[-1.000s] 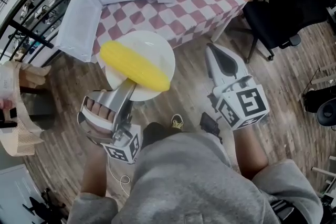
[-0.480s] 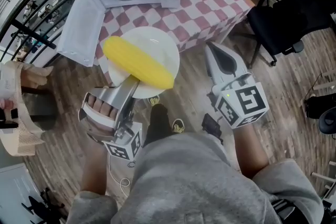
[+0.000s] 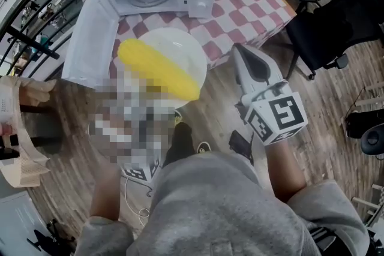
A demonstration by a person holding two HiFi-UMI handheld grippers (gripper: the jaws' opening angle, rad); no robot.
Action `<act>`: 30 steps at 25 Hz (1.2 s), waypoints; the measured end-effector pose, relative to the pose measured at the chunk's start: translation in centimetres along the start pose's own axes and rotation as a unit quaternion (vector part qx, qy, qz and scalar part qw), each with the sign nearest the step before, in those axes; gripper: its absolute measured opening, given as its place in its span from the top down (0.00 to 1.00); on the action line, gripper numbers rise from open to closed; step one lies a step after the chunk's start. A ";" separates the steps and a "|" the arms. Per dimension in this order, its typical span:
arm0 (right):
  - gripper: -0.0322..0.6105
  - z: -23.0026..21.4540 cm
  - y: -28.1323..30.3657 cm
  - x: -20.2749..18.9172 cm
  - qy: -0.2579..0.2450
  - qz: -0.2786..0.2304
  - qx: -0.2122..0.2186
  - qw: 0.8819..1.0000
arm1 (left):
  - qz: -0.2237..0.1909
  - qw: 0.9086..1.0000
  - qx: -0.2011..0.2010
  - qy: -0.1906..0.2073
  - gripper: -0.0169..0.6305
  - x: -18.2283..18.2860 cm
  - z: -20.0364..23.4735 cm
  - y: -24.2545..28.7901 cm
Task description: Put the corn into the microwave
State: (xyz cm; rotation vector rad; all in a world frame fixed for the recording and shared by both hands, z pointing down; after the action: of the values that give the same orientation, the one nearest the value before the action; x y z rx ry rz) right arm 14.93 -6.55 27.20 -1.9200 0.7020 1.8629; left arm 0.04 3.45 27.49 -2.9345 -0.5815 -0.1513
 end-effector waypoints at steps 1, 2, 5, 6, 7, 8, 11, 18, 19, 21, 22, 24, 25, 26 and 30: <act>0.95 0.0 1.0 0.1 0.000 0.002 0.000 1.000 | 0.000 1.000 -0.001 -0.001 0.93 -0.8 -0.2 0.6; 0.95 -0.1 2.1 0.3 -0.001 0.003 0.001 1.000 | 0.000 1.000 -0.002 -0.002 0.93 -1.7 -0.3 1.4; 0.95 -0.3 5.0 0.4 -0.001 0.008 0.003 1.000 | 0.001 1.000 -0.002 -0.006 0.93 -3.9 -0.6 3.3; 0.95 -0.4 5.8 0.5 0.000 0.009 0.003 1.000 | 0.001 1.000 -0.001 -0.008 0.93 -4.4 -0.7 3.8; 0.95 -0.4 6.5 0.5 0.001 0.011 0.003 1.000 | 0.000 1.000 -0.002 -0.010 0.93 -4.9 -0.9 4.2; 0.95 -0.4 7.2 0.5 0.002 0.013 0.003 1.000 | 0.000 1.000 -0.003 -0.011 0.93 -5.4 -1.0 4.6; 0.95 -0.5 9.4 0.6 0.003 0.015 0.003 1.000 | -0.003 1.000 -0.006 -0.013 0.93 -7.1 -1.5 5.8; 0.95 -0.4 13.9 0.7 0.004 0.024 -0.002 1.000 | -0.009 1.000 -0.011 -0.023 0.93 -10.9 -2.6 8.3; 0.95 -0.4 14.5 0.7 0.004 0.024 -0.003 1.000 | -0.011 1.000 -0.010 -0.025 0.93 -11.4 -2.7 8.6; 0.95 -0.3 15.7 0.9 0.004 0.024 -0.006 1.000 | -0.013 0.999 -0.008 -0.029 0.93 -12.4 -2.8 9.3; 0.95 -0.2 16.3 1.0 0.003 0.025 -0.007 1.000 | -0.014 0.999 -0.007 -0.031 0.93 -12.9 -3.0 9.6; 0.95 -0.1 17.3 1.1 0.002 0.026 -0.009 1.000 | -0.015 0.999 -0.008 -0.034 0.93 -13.9 -3.3 10.1; 0.95 -0.1 17.8 1.1 0.002 0.026 -0.011 1.000 | -0.016 0.999 -0.009 -0.035 0.93 -14.4 -3.6 10.4; 0.95 0.0 18.3 1.1 0.002 0.026 -0.012 1.000 | -0.018 0.999 -0.010 -0.035 0.93 -14.9 -3.9 10.6; 0.95 0.3 20.2 1.1 -0.001 0.027 -0.018 0.999 | -0.027 0.999 -0.010 -0.036 0.93 -16.3 -4.6 11.5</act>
State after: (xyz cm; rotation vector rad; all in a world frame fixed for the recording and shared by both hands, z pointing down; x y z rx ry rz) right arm 2.85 -22.78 27.63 -1.9401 0.7309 1.9212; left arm -10.89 -13.84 28.58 -2.9560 -0.6747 -0.0589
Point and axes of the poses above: the fingertips, and each gripper's own axes: y forward along the fingers, z to its left, x out of its top, the point moved 2 cm from there along -y, backward along the fingers, and after that the axes turned 2 degrees about y, right-handed, at the moved point
